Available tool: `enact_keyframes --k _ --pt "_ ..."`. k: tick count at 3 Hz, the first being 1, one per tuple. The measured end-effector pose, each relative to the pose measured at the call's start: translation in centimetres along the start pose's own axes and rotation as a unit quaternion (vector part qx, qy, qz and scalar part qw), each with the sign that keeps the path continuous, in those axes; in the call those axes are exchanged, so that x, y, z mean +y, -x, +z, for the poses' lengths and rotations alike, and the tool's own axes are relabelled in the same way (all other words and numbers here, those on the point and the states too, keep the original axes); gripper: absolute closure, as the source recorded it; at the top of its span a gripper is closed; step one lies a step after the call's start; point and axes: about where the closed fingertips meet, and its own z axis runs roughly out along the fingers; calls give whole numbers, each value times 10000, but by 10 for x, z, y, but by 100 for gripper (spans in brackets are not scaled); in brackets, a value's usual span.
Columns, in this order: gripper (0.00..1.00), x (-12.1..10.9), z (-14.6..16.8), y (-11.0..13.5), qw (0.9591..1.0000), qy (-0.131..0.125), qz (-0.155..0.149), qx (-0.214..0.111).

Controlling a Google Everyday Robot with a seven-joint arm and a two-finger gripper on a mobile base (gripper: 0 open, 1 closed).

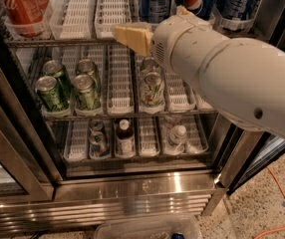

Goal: Pick pepsi can from top shelf of fridge

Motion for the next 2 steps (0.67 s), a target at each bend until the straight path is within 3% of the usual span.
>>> enact_keyframes --k 1,2 --pt "17 3 5 0 10000 -40 -60 -63" --pt "18 -1 3 -6 9997 -174 -187 -43"
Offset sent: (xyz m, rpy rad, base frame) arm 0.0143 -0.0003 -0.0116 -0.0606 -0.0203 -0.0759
